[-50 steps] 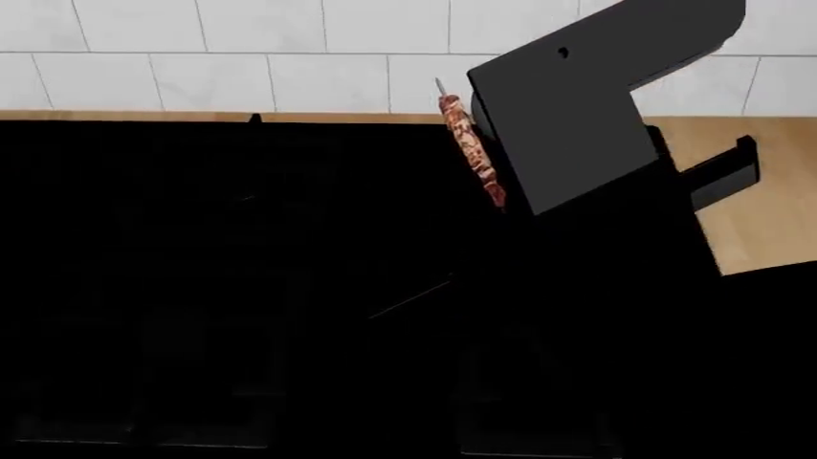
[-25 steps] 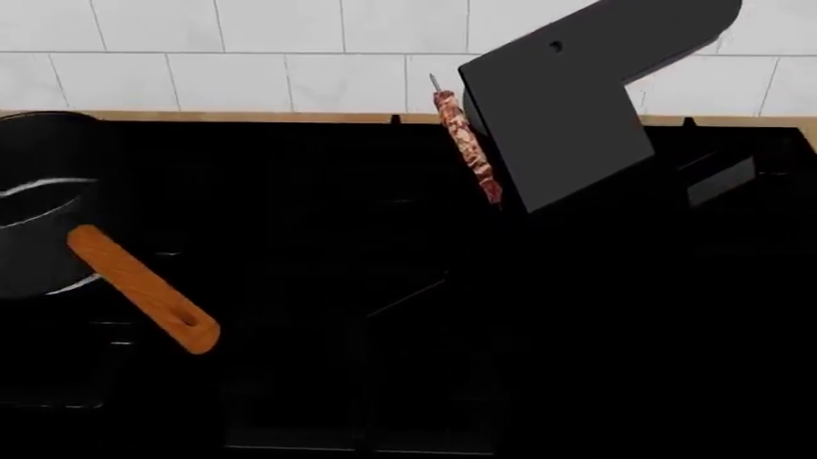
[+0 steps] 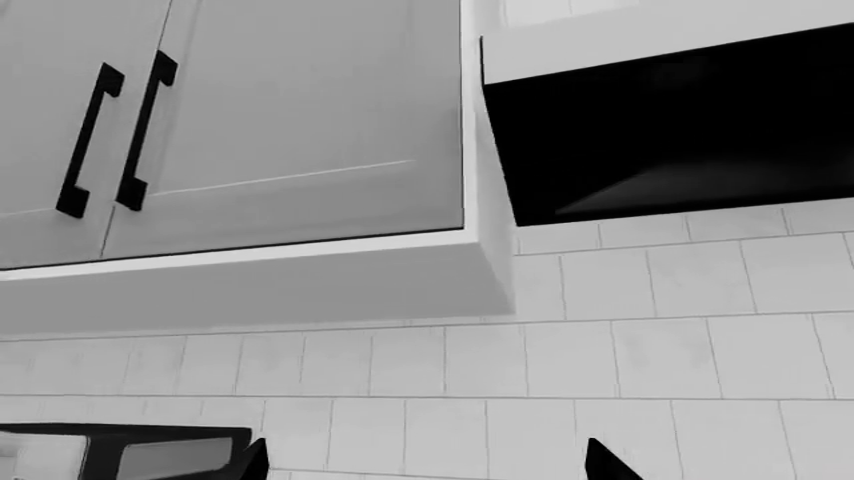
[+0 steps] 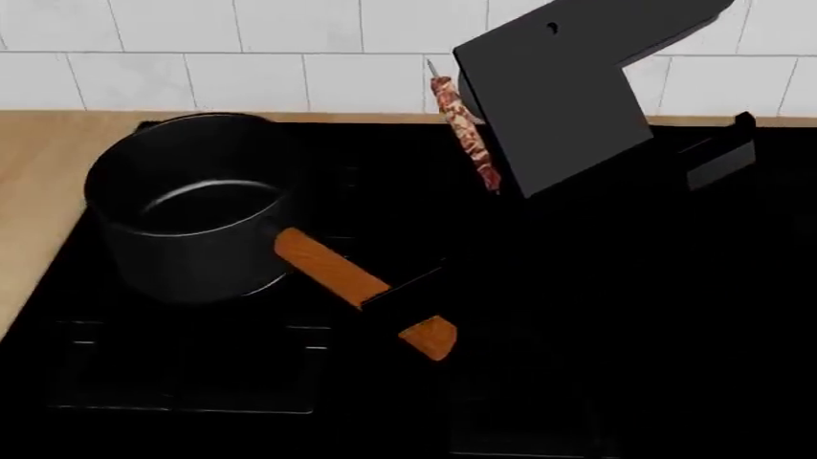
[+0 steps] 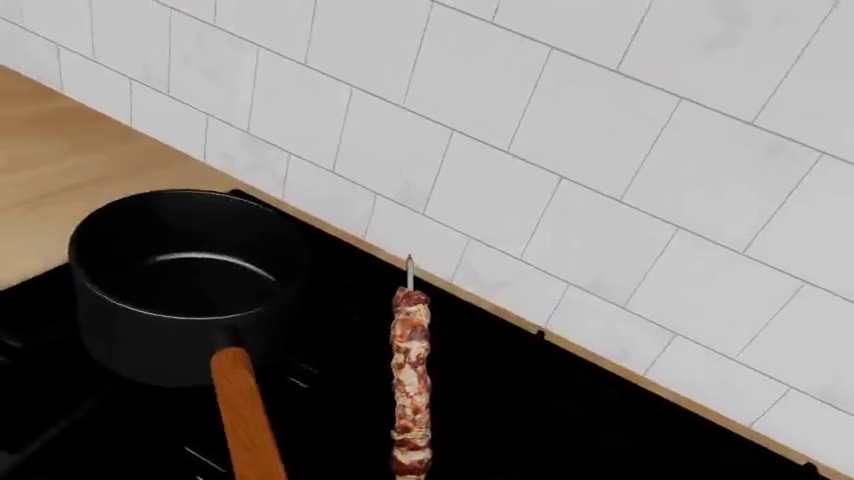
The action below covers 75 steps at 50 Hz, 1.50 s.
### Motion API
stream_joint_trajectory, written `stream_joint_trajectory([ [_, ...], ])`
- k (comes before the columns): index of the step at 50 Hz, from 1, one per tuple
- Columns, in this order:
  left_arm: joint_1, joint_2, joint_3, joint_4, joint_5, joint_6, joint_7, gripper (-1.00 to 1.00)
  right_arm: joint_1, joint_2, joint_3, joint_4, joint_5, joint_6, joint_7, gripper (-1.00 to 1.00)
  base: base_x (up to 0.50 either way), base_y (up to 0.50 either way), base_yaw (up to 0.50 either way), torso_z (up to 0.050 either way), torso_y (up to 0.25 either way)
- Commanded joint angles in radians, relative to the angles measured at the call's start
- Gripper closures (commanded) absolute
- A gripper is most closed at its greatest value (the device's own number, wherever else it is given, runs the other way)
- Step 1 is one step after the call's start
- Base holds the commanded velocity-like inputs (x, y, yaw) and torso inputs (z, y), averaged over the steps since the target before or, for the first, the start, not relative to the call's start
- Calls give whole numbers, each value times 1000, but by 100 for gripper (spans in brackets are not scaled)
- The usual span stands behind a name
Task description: Pick the kebabs from the plate and place it in the pan.
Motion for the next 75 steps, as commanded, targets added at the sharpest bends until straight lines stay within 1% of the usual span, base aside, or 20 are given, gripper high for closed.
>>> stream_joint_trajectory([
  [1, 0, -1, 5, 0, 8, 0, 1, -100, 46, -8, -3, 34, -9, 19, -12, 100, 0, 500, 0, 0, 0],
  [12, 0, 7, 0, 0, 6, -9, -7, -100, 52, -15, -13, 51, -28, 22, -18, 100, 0, 500, 0, 0, 0],
  [15, 0, 16, 2, 0, 5, -5, 11, -100, 53, -18, -15, 53, -34, 22, -22, 100, 8, 500, 0, 0, 0],
  [19, 0, -1, 11, 0, 22, -9, -23, -100, 48, -21, -17, 52, -42, 21, -31, 100, 54, 470, 0, 0, 0],
  [24, 0, -5, 17, 0, 28, -4, -31, -100, 41, -24, -22, 51, -51, 20, -43, 100, 118, 352, 0, 0, 0],
  [26, 0, -15, 39, 0, 53, -4, -45, -100, 40, -17, -17, 53, -55, 16, -49, 100, 191, 229, 0, 0, 0],
  [33, 0, -23, 38, 0, 45, -6, -47, -100, 32, -12, -18, 48, -64, 11, -58, 100, 227, 179, 0, 0, 1],
  [36, 0, -2, 35, 0, 49, 0, -29, -100, 31, -8, -18, 48, -61, 9, -55, 100, 233, 154, 0, 0, 0],
  [42, 0, 8, 39, 0, 54, 3, -15, -100, 30, 0, -19, 39, -56, 6, -51, 100, 236, 195, 0, 0, 0],
  [44, 0, 3, 13, 0, 25, -4, -13, -100, 37, -1, -27, 42, -49, 13, -41, 100, 230, 205, 0, 0, 5],
  [47, 0, 24, -14, 0, 7, -1, 11, -100, 42, 3, -24, 39, -42, 10, -38, 100, 190, 223, 0, 0, 0],
  [49, 0, 12, 22, 0, 35, -5, -12, -100, 26, 5, -22, 30, -52, 4, -49, 100, 178, 242, 0, 0, 0],
  [51, 0, -1, 10, 0, 22, -16, -28, -100, 23, 3, -25, 38, -68, 4, -61, 100, 178, 248, 0, 0, 0],
  [55, 0, 14, 22, 0, 40, -5, -12, -100, 29, 1, -28, 36, -60, 4, -54, 100, 168, 284, 0, 0, 0],
  [58, 0, -16, 31, 0, 39, -15, -41, -100, 14, 10, -26, 34, -58, -4, -57, 100, 164, 296, 0, 0, 0],
  [62, 0, 1, 20, 0, 32, -7, -24, -100, 4, 22, -27, 32, -54, -7, -51, 100, 124, 195, 0, 0, 3],
  [65, 0, -33, 60, 0, 68, -12, -65, -100, -13, 27, -27, 28, -73, -12, -66, 100, 115, 34, 0, 0, 0],
  [68, 0, -4, 24, 0, 33, -7, -26, -100, -11, 34, -25, 38, -76, -13, -74, 100, 111, 29, 0, 0, 0],
  [71, 0, -13, 46, 0, 55, -9, -40, -100, -12, 34, -25, 32, -65, -16, -66, 100, 113, 13, 0, 0, 0],
  [75, 0, -7, 30, 0, 39, -12, -33, -100, -18, 42, -24, 42, -84, -21, -68, 100, 96, 0, 0, 0, 0],
])
